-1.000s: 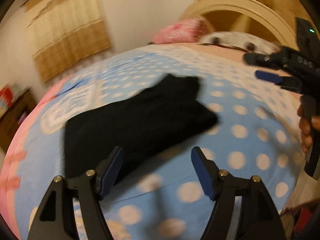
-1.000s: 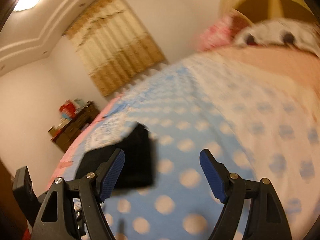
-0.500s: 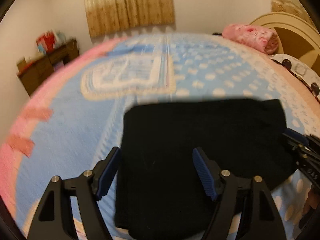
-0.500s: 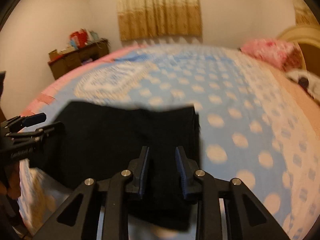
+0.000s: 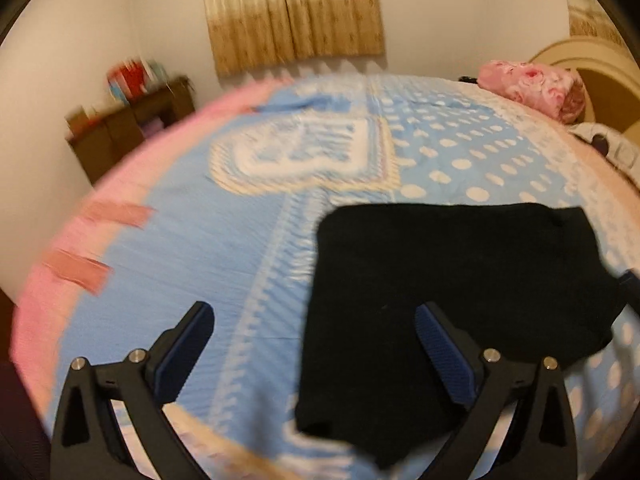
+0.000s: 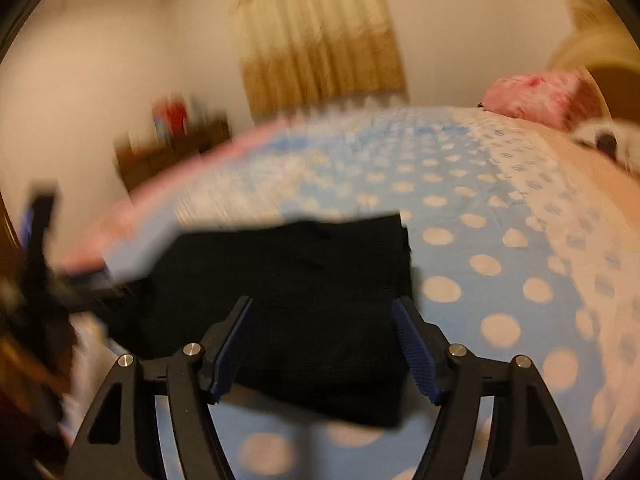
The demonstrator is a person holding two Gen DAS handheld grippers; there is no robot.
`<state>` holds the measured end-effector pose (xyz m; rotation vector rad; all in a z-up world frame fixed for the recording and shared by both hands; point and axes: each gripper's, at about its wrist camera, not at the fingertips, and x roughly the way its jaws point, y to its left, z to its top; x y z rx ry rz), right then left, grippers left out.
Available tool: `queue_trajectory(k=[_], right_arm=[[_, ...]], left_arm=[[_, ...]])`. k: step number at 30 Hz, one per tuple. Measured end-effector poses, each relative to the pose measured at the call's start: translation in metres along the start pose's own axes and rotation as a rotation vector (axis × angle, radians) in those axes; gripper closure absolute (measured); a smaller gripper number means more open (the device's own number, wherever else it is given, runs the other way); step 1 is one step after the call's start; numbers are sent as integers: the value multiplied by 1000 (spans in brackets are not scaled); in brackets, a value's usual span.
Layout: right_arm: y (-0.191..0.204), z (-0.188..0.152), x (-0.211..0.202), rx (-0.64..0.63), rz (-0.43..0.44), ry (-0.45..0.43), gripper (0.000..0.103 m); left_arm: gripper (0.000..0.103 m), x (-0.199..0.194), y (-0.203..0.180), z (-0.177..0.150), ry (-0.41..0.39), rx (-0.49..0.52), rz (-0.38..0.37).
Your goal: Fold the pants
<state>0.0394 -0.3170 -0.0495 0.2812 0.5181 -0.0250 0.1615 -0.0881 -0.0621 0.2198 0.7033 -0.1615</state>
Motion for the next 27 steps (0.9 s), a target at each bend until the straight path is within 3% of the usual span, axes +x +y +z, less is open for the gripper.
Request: queue_trajectory(k=[3,7,19,27], right_arm=[[-3,-14,-28,198,17,-43,24],[-1,-39,-28,333,61,68,24],[30,-40,-43,269,36,108,24],[16,-38,-52,274,-8,90,24]], left_arm=[[0,-15,5,-4,-20,-5,13],[0,-24,4,-14,0,7,18],[0,-47,-2,-29,-6,18,-3],[0,-39,5,-30,34,11,-51]])
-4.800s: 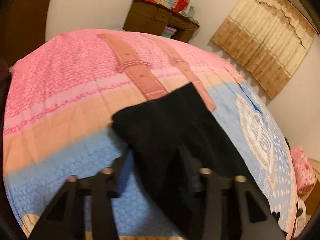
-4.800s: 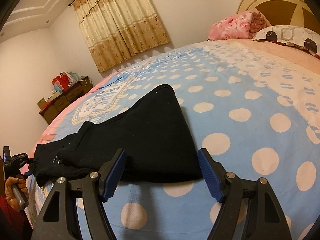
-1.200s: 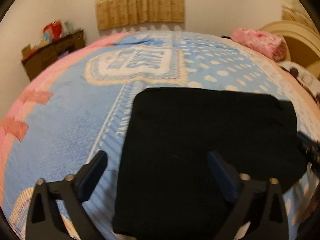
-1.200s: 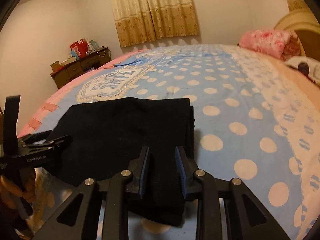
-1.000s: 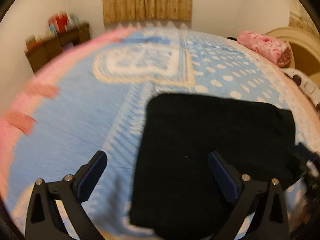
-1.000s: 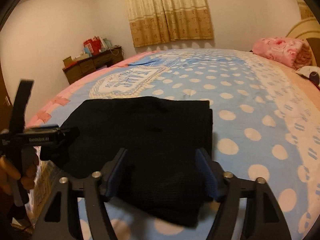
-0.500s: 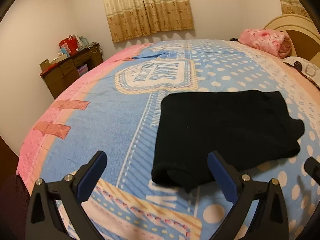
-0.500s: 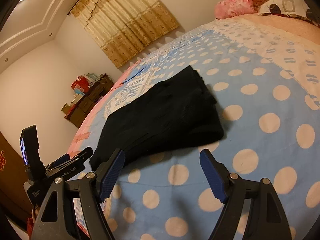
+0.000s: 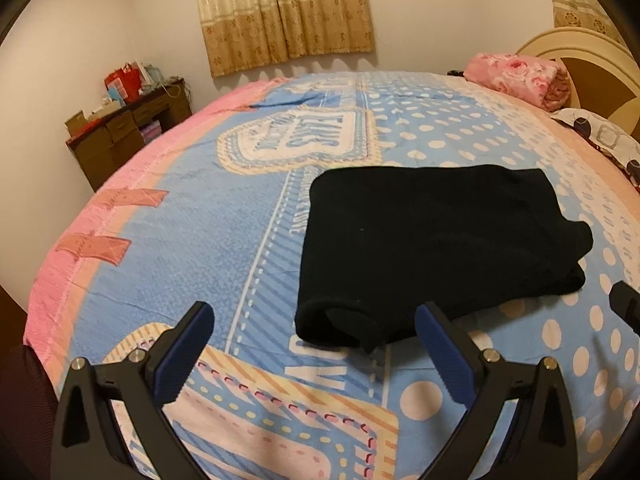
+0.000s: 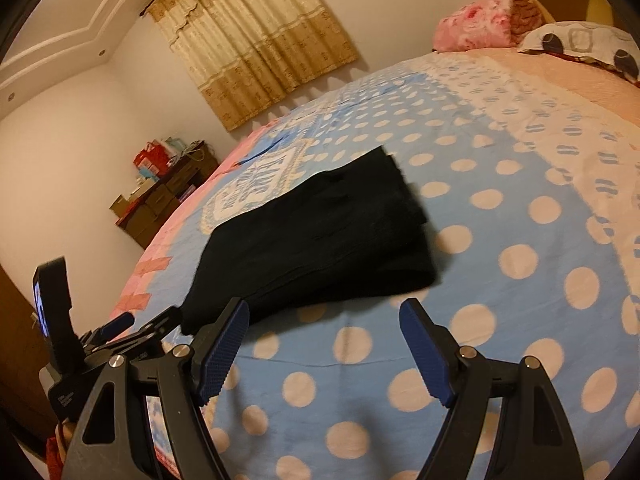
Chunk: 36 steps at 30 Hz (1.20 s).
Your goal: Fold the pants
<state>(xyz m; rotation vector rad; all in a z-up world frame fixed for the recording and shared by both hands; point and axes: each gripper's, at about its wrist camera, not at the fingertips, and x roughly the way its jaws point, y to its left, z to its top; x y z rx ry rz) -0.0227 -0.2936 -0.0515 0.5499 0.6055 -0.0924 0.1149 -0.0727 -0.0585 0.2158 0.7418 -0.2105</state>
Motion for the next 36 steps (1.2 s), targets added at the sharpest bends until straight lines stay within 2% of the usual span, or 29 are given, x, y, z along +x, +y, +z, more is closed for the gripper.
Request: queue_trajectory(k=[10,17,21,24,29,31,33,35,36], right_arm=[[-31,38,4,48,-35,-42,24],[-43,44,14,76,-31,-28,24],[-45,46,12,45,-27,-53,24],[-46,46,15,43,0,-36,24],[-51,63,30,107,53,-53,24],[-54,70,43,116,43,-40,24],[-56,71,59,117,28,-13,24],[-55,68,69,92,11,2,35],[-54,65,74,81,9,16,43]], left_arm=[[0,16,18,23,2,-48,-7],[0,36,12,25,65,-66,-50],[0,41,7,29,65,-55,-41],[0,49,3,33,73,-49,-40],[0,62,-2,48,103,-91,-83],[0,72,-5,52,144,-101,-107],[0,81,-7,52,175,-102,-98],[0,88,-9,48,194,-99,-88],[0,92,-9,45,202,-100,-92]])
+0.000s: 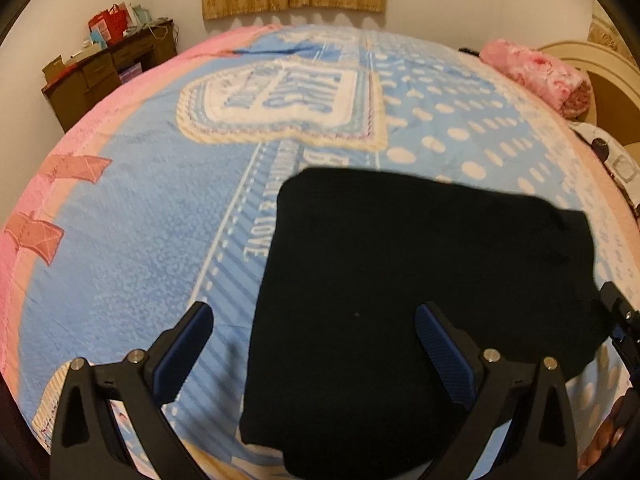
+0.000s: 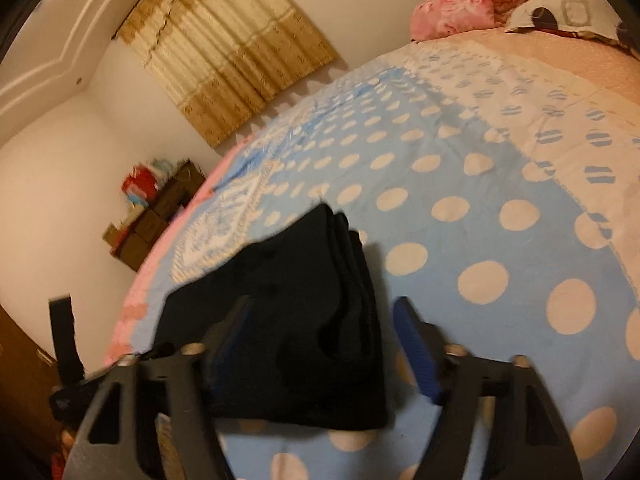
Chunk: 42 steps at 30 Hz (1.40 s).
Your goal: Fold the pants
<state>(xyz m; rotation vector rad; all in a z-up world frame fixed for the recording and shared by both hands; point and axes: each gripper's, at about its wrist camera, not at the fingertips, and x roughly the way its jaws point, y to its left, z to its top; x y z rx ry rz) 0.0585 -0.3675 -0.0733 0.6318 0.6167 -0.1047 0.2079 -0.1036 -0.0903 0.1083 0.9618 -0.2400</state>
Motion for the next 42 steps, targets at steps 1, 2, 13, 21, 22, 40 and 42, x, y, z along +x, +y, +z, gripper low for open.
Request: queue_trajectory(k=[1,2,13,21,22,40,42], right_arm=[[0,-3,3,-5,-1,11,49],[0,-6,6,-10,0,23,52],[-5,-6,14,-30,-8,30,55],[-1,-7,21,-82,-9,64,54],[0,-6,21,-89,-9,72,54],[5,-8,36,-172,56,52,30],[5,-8,36,-169,59,54,30]], left_arm=[[0,2,1,-2,3,-6,-8],[0,4,2,-2,5,-12,-13],[0,16,8,0,34,-66,-73],[0,27,14,3,75,-131,-132],[0,27,11,4,77,-121,-134],[0,27,32,8,105,-144,-365],[0,28,30,12,114,-152,-384]])
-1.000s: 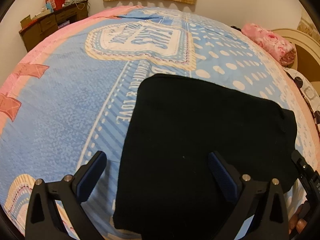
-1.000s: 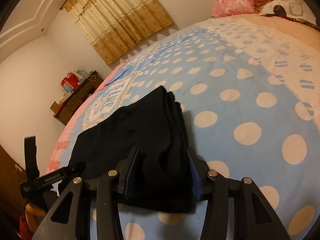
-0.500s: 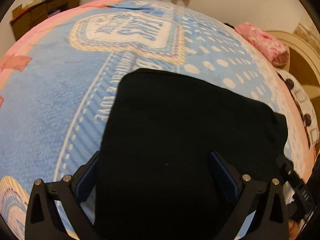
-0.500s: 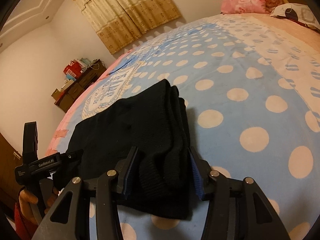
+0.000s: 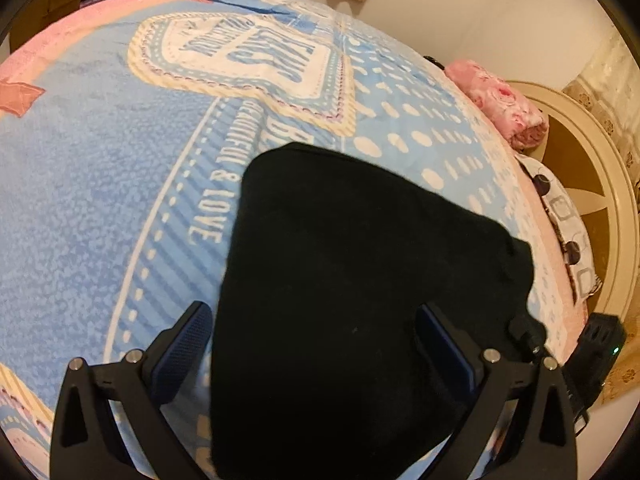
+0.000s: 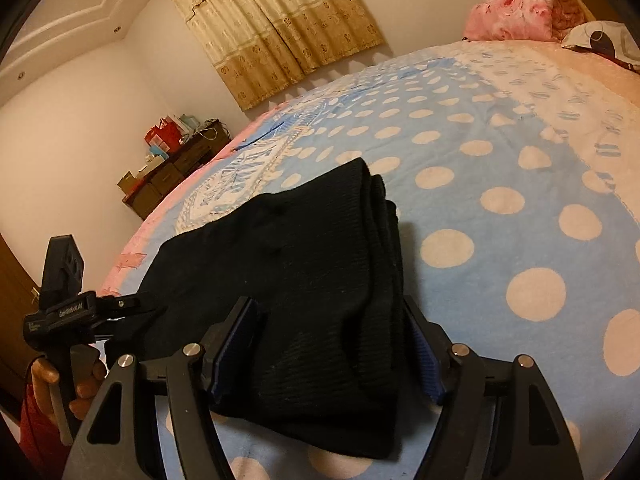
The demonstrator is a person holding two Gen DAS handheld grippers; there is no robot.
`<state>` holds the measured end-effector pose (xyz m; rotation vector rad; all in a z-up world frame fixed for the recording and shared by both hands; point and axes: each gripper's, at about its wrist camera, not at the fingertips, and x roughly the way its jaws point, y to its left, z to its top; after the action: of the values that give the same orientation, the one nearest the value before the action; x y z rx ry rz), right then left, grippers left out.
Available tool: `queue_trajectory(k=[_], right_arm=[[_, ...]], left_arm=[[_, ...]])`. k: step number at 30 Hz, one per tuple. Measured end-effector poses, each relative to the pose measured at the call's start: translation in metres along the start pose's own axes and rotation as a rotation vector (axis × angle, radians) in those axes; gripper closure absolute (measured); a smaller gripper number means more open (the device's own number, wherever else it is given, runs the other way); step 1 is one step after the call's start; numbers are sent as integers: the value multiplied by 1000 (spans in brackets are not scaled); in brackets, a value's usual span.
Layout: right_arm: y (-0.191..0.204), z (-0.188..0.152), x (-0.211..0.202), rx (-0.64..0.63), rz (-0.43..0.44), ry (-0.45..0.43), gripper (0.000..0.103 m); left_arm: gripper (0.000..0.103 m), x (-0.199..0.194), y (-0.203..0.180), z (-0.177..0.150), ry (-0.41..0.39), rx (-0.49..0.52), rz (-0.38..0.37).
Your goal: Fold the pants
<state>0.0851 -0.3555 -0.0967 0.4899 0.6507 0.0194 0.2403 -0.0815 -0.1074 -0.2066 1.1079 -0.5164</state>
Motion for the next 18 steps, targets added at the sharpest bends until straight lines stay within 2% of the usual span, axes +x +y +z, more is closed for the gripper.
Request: queue_trajectory(k=[2,4,5,6,7,9,12,14,18], right_arm=[[2,0,0,-11,-11,5,31],[3,-1,0,-30,-26,15,41],[3,0,0,-42,-35,25,43],[4,0,-1,-54,-37,33,49],[7,0,-2,-69,-28,44,53],[10,-3,-3,-75,7,59,58],[3,-7,-3,-25,46,43,58],[-9,-7,-1,48,92,21,58],[-4,-8,3,35,83,12,53]], left_arm=[[0,1,2,3,-1,-28,-16],[1,2,1,2,-12,-19,-13],[5,3,-3,0,-11,11,7],[15,3,-7,-3,-23,50,42],[19,3,-12,-8,-36,89,79],[31,-1,-13,-12,-58,115,77],[49,-4,-10,-10,-53,95,8],[52,-4,-11,-10,-54,102,8],[52,-3,-16,-15,-87,111,30]])
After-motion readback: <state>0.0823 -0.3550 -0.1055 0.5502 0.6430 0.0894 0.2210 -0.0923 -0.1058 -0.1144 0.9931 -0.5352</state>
